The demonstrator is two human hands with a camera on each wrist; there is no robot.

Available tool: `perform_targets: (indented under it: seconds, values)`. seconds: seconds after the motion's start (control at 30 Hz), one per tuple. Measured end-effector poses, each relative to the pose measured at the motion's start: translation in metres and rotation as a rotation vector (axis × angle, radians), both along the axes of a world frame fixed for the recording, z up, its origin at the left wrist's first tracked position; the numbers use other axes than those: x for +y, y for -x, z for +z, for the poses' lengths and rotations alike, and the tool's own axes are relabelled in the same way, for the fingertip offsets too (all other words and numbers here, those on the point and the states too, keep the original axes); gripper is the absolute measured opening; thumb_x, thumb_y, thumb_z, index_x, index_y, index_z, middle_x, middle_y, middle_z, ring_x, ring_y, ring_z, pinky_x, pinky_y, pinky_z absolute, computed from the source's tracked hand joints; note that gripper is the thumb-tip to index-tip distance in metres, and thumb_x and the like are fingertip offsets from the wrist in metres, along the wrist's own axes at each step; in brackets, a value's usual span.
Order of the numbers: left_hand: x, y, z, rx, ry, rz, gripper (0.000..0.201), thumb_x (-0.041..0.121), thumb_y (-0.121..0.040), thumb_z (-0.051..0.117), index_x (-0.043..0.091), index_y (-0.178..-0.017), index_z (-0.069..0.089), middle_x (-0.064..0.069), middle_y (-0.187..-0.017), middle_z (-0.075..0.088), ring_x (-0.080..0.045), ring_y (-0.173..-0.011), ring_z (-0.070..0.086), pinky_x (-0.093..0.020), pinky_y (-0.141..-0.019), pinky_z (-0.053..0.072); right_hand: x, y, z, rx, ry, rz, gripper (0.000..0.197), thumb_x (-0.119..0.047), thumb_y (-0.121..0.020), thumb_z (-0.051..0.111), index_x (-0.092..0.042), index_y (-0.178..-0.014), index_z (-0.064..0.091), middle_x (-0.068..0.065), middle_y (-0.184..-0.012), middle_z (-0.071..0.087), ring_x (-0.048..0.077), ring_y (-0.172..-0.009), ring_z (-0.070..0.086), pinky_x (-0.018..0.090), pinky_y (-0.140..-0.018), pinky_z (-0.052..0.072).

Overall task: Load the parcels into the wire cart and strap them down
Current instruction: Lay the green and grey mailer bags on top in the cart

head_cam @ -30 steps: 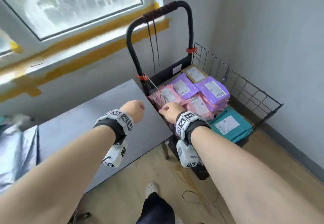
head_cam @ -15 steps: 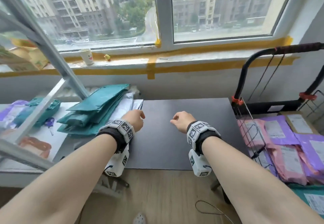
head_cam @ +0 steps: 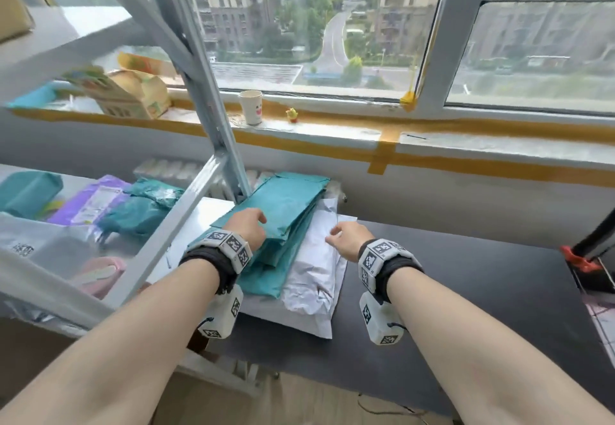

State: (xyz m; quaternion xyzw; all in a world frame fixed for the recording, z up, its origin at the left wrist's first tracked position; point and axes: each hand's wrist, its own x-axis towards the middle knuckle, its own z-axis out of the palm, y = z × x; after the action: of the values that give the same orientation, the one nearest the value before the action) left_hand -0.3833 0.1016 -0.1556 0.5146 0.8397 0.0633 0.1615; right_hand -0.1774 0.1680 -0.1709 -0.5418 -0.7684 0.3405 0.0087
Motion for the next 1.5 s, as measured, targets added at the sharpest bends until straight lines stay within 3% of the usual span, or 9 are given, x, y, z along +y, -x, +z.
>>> perform_targets:
  seconds: [0.27, 0.43, 0.6, 0.7, 0.8, 1.0, 1.13, 1.3, 1.5]
  values:
    - [0.043, 0.067, -0.019, -0.01, 0.04, 0.09, 0.037, 0.008, -0.089, 0.045, 0.014, -0.125, 0.055, -0.012, -0.133, 0.05, -0.028, -0.122, 0.049, -0.035, -0.101, 0.041, 0.038, 0.078, -0.019, 0.098, 0.099, -0.096, 0.053, -0.034, -0.092, 0.056, -0.004, -0.134, 0.045, 0.015, -0.132, 0.054, 0.029, -0.12, 0.053, 0.035, -0.101, 0.042]
    - [0.059, 0.078, -0.03, -0.078, 0.091, 0.159, 0.039, 0.009, -0.089, 0.046, 0.007, -0.127, 0.05, -0.016, -0.131, 0.053, -0.032, -0.121, 0.049, -0.036, -0.101, 0.04, 0.052, 0.097, -0.033, 0.325, 0.3, -0.315, 0.057, -0.029, -0.084, 0.069, 0.001, -0.128, 0.047, 0.005, -0.105, 0.052, 0.025, -0.103, 0.056, 0.042, -0.097, 0.048]
    - [0.066, 0.085, -0.038, -0.187, 0.162, 0.245, 0.048, 0.014, -0.089, 0.051, 0.006, -0.135, 0.04, -0.016, -0.133, 0.05, -0.032, -0.123, 0.049, -0.033, -0.098, 0.04, 0.065, 0.107, -0.044, 0.477, 0.42, -0.455, 0.056, -0.017, -0.077, 0.077, 0.001, -0.122, 0.051, 0.005, -0.108, 0.059, 0.025, -0.11, 0.059, 0.044, -0.098, 0.048]
    - [0.072, 0.09, -0.041, -0.195, 0.16, 0.267, 0.05, 0.015, -0.087, 0.056, 0.005, -0.134, 0.044, -0.015, -0.134, 0.051, -0.031, -0.122, 0.05, -0.032, -0.098, 0.04, 0.078, 0.115, -0.065, 0.531, 0.453, -0.513, 0.074, -0.023, -0.061, 0.086, -0.001, -0.122, 0.052, 0.009, -0.118, 0.062, 0.026, -0.107, 0.062, 0.044, -0.096, 0.05]
    - [0.075, 0.092, -0.041, -0.2, 0.203, 0.28, 0.047, 0.02, -0.083, 0.065, 0.005, -0.126, 0.052, -0.012, -0.124, 0.057, -0.028, -0.114, 0.056, -0.029, -0.087, 0.043, 0.103, 0.118, -0.111, 0.598, 0.46, -0.567, 0.088, -0.028, -0.033, 0.087, -0.001, -0.112, 0.059, 0.011, -0.109, 0.068, 0.027, -0.096, 0.067, 0.044, -0.09, 0.054]
    - [0.084, 0.092, -0.041, -0.273, 0.282, 0.259, 0.034, 0.024, -0.077, 0.07, 0.003, -0.104, 0.066, -0.009, -0.097, 0.065, -0.027, -0.093, 0.064, -0.029, -0.075, 0.052, 0.086, 0.107, -0.053, 0.681, 0.569, -0.573, 0.066, 0.023, -0.063, 0.071, 0.007, -0.122, 0.047, 0.021, -0.116, 0.062, 0.037, -0.106, 0.061, 0.05, -0.096, 0.048]
    - [0.09, 0.087, -0.038, -0.316, 0.225, 0.273, 0.02, 0.017, -0.082, 0.063, -0.002, -0.091, 0.063, -0.008, -0.071, 0.054, -0.027, -0.075, 0.057, -0.028, -0.065, 0.045, 0.075, 0.09, -0.048, 0.706, 0.664, -0.506, 0.078, 0.029, -0.067, 0.062, -0.001, -0.135, 0.04, 0.021, -0.115, 0.061, 0.033, -0.1, 0.061, 0.044, -0.081, 0.054]
    - [0.097, 0.079, -0.039, -0.497, 0.15, 0.307, 0.01, 0.003, -0.083, 0.064, 0.007, -0.078, 0.056, -0.011, -0.082, 0.054, -0.025, -0.078, 0.054, -0.034, -0.074, 0.05, 0.064, 0.065, -0.046, 0.681, 0.586, -0.403, 0.085, 0.028, -0.068, 0.063, -0.011, -0.14, 0.037, 0.023, -0.108, 0.064, 0.029, -0.089, 0.063, 0.038, -0.074, 0.054]
    - [0.099, 0.058, -0.033, -0.828, 0.046, 0.316, 0.04, -0.011, -0.086, 0.055, 0.011, -0.12, 0.053, -0.011, -0.078, 0.051, -0.023, -0.068, 0.052, -0.029, -0.056, 0.047, 0.051, 0.037, -0.038, 0.687, 0.456, -0.408, 0.083, 0.023, -0.068, 0.066, -0.015, -0.137, 0.04, 0.009, -0.09, 0.067, 0.02, -0.077, 0.065, 0.029, -0.063, 0.055]
